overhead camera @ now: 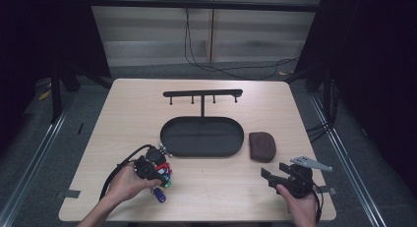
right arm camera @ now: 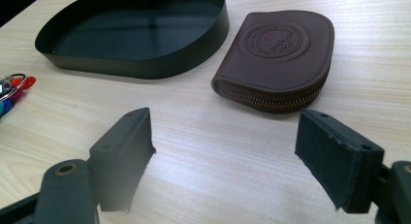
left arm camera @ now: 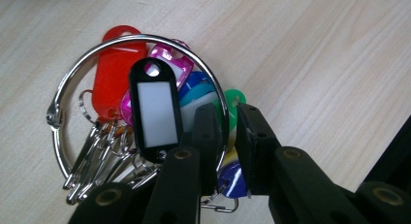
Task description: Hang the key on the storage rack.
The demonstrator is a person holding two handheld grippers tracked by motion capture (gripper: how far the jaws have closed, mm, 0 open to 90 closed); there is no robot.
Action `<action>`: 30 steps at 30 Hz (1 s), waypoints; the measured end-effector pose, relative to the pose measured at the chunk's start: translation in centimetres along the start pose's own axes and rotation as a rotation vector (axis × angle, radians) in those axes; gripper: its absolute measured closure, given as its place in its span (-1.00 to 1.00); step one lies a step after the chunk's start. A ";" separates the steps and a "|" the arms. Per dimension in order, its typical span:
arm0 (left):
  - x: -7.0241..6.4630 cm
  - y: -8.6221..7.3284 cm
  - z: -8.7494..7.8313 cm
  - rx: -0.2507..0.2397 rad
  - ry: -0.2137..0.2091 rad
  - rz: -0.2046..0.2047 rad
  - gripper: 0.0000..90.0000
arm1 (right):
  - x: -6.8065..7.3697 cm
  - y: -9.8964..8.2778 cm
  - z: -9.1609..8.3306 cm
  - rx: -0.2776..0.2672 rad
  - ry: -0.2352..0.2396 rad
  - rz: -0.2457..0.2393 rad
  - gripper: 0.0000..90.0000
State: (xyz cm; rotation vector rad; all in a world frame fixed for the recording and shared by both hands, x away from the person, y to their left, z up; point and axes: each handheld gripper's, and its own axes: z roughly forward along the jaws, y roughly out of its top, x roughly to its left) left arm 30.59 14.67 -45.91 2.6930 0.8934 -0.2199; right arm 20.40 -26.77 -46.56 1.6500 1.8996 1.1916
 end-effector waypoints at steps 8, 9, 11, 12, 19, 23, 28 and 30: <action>-0.6 1.1 0.3 0.080 0.028 0.027 0.72 | 0.0 0.0 0.0 -0.007 0.001 0.000 -0.53; -0.7 1.3 0.4 0.089 0.036 0.031 0.74 | 0.0 0.0 0.0 -0.008 0.001 -0.001 -0.53; -0.8 1.5 0.5 0.113 0.039 0.029 0.76 | 0.0 0.0 0.0 -0.004 0.001 -0.001 -0.53; -0.9 1.6 0.6 0.122 0.042 0.029 0.80 | 0.0 0.0 0.0 -0.005 -0.001 -0.001 -0.53; -0.6 2.0 0.7 0.157 0.037 0.022 0.92 | 0.0 0.0 0.1 -0.002 0.004 -0.003 -0.53; -0.5 2.2 0.7 0.166 0.035 0.021 0.93 | 0.0 0.1 0.2 0.000 0.002 -0.004 -0.53; -0.7 2.4 0.7 0.185 0.058 0.015 0.94 | 0.0 0.1 0.2 0.002 0.001 -0.006 -0.53; -0.8 2.3 0.6 0.179 0.060 0.018 0.94 | 0.0 0.0 0.2 0.003 0.002 -0.005 -0.53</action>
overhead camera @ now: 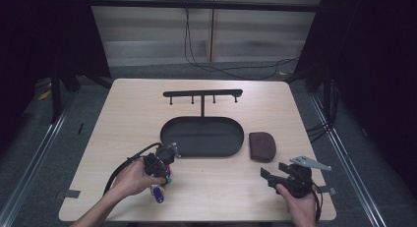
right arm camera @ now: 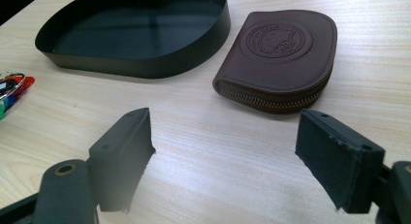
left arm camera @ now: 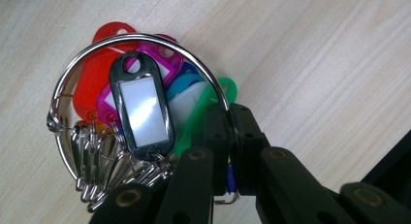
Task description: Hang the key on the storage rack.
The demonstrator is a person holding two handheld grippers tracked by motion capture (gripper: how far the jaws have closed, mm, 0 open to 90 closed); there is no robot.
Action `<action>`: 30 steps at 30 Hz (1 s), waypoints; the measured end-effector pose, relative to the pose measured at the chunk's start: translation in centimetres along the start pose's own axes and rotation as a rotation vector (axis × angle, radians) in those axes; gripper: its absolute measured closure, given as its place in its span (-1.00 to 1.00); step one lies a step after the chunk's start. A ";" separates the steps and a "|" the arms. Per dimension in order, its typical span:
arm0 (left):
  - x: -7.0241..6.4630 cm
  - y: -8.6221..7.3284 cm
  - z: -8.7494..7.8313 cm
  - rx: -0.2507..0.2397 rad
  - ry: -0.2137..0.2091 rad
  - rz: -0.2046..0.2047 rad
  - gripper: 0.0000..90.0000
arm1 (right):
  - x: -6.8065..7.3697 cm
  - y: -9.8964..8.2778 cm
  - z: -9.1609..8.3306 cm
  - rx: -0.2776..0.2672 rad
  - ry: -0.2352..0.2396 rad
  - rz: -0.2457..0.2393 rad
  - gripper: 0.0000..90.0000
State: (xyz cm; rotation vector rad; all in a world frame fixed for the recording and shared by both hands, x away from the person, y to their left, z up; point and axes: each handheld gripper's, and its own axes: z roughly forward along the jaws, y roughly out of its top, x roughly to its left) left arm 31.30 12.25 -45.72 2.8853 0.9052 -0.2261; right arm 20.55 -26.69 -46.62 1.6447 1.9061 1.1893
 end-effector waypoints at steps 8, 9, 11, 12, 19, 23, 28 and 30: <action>0.3 -0.2 -1.8 -0.018 -0.015 0.010 0.94 | 0.0 0.0 -0.1 -0.001 -0.001 0.001 -0.53; 0.3 -0.2 -2.0 -0.018 -0.013 0.005 0.94 | 0.0 0.0 -0.1 -0.002 -0.001 0.000 -0.53; 0.4 -0.2 -2.4 -0.025 -0.016 -0.002 0.94 | -0.1 0.0 -0.1 -0.003 -0.001 0.001 -0.53; 0.4 -0.2 -2.6 -0.021 -0.012 0.000 0.94 | -0.1 0.0 -0.1 -0.002 -0.003 0.000 -0.53; 0.6 -0.5 -3.6 -0.030 -0.010 0.020 0.94 | -0.1 0.0 -0.1 -0.001 -0.003 -0.002 -0.56; 0.7 -0.6 -4.3 -0.032 0.003 0.013 0.94 | -0.1 0.0 -0.1 -0.006 -0.012 0.008 -0.64; 0.9 -0.6 -5.3 -0.046 0.009 -0.005 0.95 | -0.1 0.0 -0.1 -0.006 -0.016 0.002 -0.67; 1.0 -0.6 -5.6 -0.045 0.007 -0.006 0.95 | -0.1 0.0 -0.1 -0.004 -0.015 0.002 -0.67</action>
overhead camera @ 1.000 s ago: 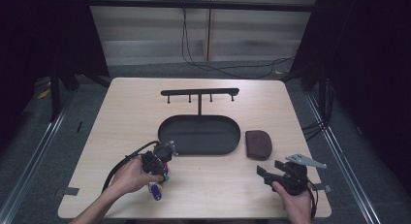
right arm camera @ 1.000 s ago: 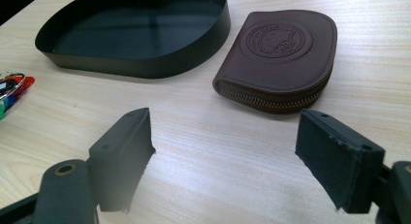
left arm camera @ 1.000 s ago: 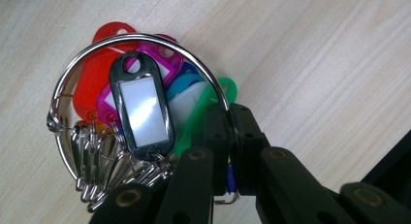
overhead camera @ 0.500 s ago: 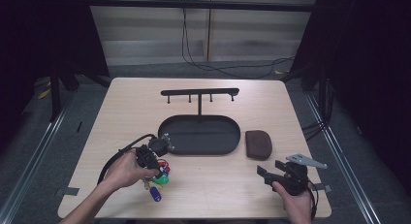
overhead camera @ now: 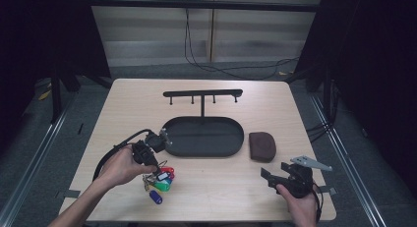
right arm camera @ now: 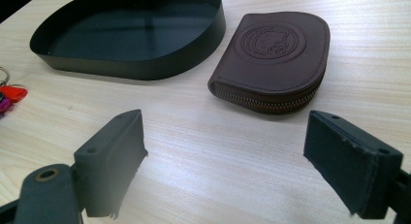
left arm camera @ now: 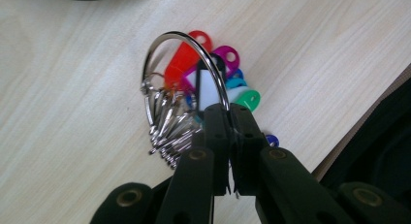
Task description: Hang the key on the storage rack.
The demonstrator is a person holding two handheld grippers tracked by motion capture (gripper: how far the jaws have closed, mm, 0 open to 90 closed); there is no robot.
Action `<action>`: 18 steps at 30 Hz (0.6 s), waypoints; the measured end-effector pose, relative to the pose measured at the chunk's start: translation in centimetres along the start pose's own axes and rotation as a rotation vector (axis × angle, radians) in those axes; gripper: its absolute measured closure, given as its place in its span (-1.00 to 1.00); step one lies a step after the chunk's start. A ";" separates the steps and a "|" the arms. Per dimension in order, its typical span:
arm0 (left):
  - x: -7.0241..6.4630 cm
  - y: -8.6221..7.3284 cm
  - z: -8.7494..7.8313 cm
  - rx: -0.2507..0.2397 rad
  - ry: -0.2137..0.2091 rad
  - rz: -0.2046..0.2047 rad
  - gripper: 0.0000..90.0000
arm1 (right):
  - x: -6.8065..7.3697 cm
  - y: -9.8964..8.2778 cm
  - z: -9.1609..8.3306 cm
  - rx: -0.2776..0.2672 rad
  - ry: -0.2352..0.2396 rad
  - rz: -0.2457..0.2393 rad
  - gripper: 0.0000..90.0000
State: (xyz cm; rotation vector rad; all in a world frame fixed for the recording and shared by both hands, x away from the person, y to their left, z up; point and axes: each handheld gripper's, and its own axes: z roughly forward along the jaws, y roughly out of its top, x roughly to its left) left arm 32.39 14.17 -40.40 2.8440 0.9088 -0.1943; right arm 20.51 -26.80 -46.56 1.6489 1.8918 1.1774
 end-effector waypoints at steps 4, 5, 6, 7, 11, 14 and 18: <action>0.1 0.0 -0.8 -0.009 0.003 0.008 0.95 | 0.0 0.0 0.0 0.001 0.000 -0.001 -0.67; 0.1 0.0 -0.9 -0.010 0.004 0.010 0.95 | 0.0 0.0 0.0 0.000 0.000 -0.002 -0.67; 0.1 0.0 -1.2 -0.009 0.003 0.016 0.95 | 0.0 0.0 0.0 0.000 0.000 -0.002 -0.67; 0.2 -0.1 -1.4 -0.011 0.007 0.018 0.95 | 0.0 0.0 0.0 0.000 -0.002 -0.002 -0.67; 0.2 0.0 -2.3 -0.019 0.013 0.024 0.95 | 0.0 0.0 0.0 0.001 0.000 -0.003 -0.67; 0.1 0.0 -2.7 -0.026 0.021 0.016 0.95 | 0.0 0.0 0.0 0.001 0.001 -0.004 -0.67; 0.1 0.1 -3.7 -0.037 0.026 0.023 0.95 | 0.0 0.0 0.0 0.002 0.001 0.000 -0.67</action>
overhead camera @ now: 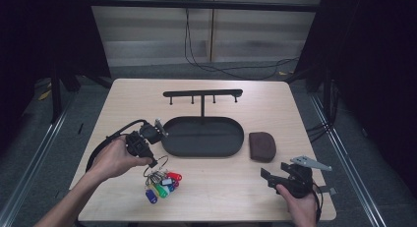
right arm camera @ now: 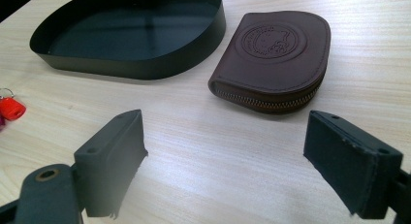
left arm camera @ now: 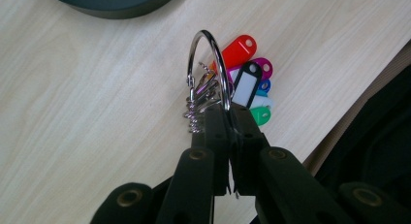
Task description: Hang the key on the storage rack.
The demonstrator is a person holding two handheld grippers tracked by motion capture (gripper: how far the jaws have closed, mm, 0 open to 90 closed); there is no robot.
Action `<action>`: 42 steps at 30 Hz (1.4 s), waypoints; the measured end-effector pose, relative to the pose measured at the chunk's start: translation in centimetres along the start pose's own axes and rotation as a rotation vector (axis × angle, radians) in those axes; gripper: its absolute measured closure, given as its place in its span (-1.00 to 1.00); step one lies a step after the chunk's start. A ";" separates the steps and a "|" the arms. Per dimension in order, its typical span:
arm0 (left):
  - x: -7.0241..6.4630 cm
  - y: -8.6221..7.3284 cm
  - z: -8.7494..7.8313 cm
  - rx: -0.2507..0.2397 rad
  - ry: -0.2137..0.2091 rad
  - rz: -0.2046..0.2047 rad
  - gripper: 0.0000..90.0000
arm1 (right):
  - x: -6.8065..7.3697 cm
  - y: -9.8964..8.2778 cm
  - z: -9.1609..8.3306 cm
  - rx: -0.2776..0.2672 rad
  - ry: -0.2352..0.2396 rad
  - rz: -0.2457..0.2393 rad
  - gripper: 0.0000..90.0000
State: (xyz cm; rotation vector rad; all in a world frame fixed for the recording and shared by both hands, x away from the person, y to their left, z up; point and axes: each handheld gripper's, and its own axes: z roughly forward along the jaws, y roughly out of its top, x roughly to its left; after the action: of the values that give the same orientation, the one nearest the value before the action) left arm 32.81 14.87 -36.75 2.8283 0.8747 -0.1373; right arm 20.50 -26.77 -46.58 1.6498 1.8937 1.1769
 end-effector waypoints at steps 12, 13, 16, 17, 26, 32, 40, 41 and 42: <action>-0.5 0.5 -2.3 -0.006 0.020 0.015 0.95 | -0.1 0.0 0.0 -0.004 -0.001 0.004 -0.67; -0.6 0.5 -2.5 -0.008 0.026 0.016 0.95 | 0.0 0.0 -0.1 -0.004 -0.003 0.003 -0.67; -0.8 0.6 -3.2 -0.004 0.030 0.021 0.96 | -0.1 0.0 0.0 -0.002 -0.001 0.006 -0.67; -0.8 0.6 -3.4 -0.008 0.028 0.018 0.95 | -0.1 0.0 0.0 -0.002 0.000 0.007 -0.67; -1.1 0.7 -5.1 -0.025 0.047 0.035 0.95 | -0.1 0.0 0.0 -0.001 -0.002 0.008 -0.66; -1.3 0.7 -5.9 -0.044 0.040 0.043 0.95 | 0.0 0.0 0.0 0.000 -0.003 0.001 -0.66; -1.2 0.8 -7.4 -0.061 0.044 0.048 0.95 | 0.0 0.0 0.0 0.001 -0.004 0.002 -0.66; -1.2 0.8 -7.4 -0.059 0.044 0.050 0.95 | 0.0 0.0 0.1 0.000 -0.004 0.001 -0.66; -1.2 0.8 -7.4 -0.059 0.044 0.050 0.95 | 0.0 0.0 0.1 0.000 -0.004 0.001 -0.67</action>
State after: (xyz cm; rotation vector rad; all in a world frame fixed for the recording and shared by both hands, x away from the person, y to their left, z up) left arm 32.53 15.05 -29.17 2.8052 0.8026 -0.0417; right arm 20.57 -26.76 -46.60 1.6516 1.8907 1.1727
